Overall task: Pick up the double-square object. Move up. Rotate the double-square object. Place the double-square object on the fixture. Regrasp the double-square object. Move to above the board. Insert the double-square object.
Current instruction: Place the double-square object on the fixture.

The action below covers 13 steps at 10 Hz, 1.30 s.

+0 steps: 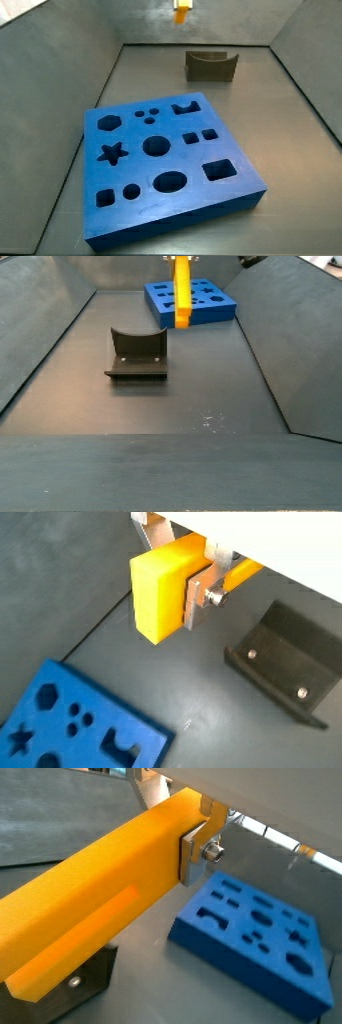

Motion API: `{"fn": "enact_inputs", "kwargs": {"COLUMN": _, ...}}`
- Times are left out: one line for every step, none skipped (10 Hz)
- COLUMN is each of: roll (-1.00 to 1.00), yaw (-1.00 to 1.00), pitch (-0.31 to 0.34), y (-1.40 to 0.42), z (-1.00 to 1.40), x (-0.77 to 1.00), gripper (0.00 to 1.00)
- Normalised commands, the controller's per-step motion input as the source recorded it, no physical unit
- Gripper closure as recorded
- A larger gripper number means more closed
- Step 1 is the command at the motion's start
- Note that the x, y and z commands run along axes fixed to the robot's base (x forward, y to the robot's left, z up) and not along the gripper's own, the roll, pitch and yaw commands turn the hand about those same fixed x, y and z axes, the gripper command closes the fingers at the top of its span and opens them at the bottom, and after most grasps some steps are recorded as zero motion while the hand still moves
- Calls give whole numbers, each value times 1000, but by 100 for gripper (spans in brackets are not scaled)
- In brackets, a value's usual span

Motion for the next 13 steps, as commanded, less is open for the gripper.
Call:
{"fn": "enact_inputs", "kwargs": {"roll": -1000, "yaw": -87, "pitch": 72, "y": 7, "z": -26, "x": 1000, "gripper": 100}}
{"fn": "enact_inputs", "kwargs": {"roll": -1000, "yaw": -103, "pitch": 75, "y": 20, "z": -26, "x": 1000, "gripper": 100}}
{"fn": "enact_inputs", "kwargs": {"roll": -1000, "yaw": -116, "pitch": 77, "y": 29, "z": -29, "x": 1000, "gripper": 100}}
{"fn": "enact_inputs", "kwargs": {"roll": -1000, "yaw": -134, "pitch": 77, "y": 37, "z": -32, "x": 1000, "gripper": 100}}
{"fn": "enact_inputs", "kwargs": {"roll": -941, "yaw": -154, "pitch": 70, "y": 41, "z": -33, "x": 1000, "gripper": 100}}
{"fn": "enact_inputs", "kwargs": {"roll": -776, "yaw": -151, "pitch": 53, "y": 47, "z": -30, "x": 981, "gripper": 100}}
{"fn": "enact_inputs", "kwargs": {"roll": -609, "yaw": -147, "pitch": 36, "y": 48, "z": -30, "x": 936, "gripper": 100}}
{"fn": "enact_inputs", "kwargs": {"roll": -443, "yaw": -138, "pitch": 21, "y": 48, "z": -30, "x": 889, "gripper": 100}}
{"fn": "enact_inputs", "kwargs": {"roll": -258, "yaw": -123, "pitch": 5, "y": 35, "z": -19, "x": 824, "gripper": 100}}
{"fn": "enact_inputs", "kwargs": {"roll": -194, "yaw": -111, "pitch": -5, "y": 32, "z": -14, "x": 758, "gripper": 100}}
{"fn": "enact_inputs", "kwargs": {"roll": -179, "yaw": -103, "pitch": -9, "y": 35, "z": -15, "x": 710, "gripper": 100}}
{"fn": "enact_inputs", "kwargs": {"roll": -167, "yaw": -80, "pitch": -11, "y": 38, "z": -25, "x": 605, "gripper": 100}}
{"fn": "enact_inputs", "kwargs": {"roll": -164, "yaw": -73, "pitch": -9, "y": 37, "z": -24, "x": 566, "gripper": 100}}
